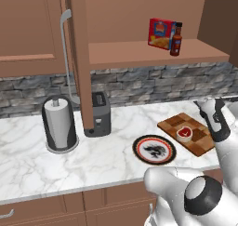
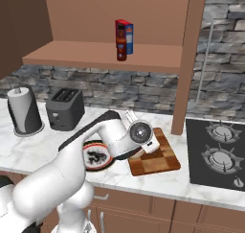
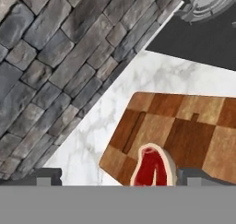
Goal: Pick the steak from the plate and place it on the cutting board. Then pick the condiment bottle from the cabinet and place it next to the cutting board.
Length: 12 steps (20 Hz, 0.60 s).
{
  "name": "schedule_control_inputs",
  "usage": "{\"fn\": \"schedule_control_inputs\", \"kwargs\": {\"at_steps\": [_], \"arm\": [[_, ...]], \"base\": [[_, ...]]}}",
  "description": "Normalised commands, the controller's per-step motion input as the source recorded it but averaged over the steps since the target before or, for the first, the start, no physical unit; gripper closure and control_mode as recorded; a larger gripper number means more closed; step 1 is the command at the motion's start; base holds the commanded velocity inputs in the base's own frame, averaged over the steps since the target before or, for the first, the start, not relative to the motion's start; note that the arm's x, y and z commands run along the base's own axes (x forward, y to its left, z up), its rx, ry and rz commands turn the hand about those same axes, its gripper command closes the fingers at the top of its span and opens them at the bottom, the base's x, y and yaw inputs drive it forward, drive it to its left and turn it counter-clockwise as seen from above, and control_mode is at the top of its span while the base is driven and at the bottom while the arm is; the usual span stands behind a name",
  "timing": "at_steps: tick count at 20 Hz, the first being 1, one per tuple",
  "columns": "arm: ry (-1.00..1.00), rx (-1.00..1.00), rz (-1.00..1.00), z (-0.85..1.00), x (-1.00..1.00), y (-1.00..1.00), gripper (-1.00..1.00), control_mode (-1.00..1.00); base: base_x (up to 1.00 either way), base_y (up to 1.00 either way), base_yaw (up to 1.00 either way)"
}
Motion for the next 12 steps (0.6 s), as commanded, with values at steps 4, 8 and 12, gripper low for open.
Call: {"fn": "schedule_control_inputs", "kwargs": {"at_steps": [4,8,12], "arm": [[-0.03,-0.01,0.0,0.52,-0.23,0.33,-1.0,-1.0],[-0.01,0.0,0.0,0.44,-0.24,0.27,-1.0,-1.0],[0.0,0.0,0.0,0.45,-0.25,0.23,-1.0,-1.0]], "base": [[0.0,0.0,0.0],[0.0,0.0,0.0],[0.0,0.0,0.0]]}}
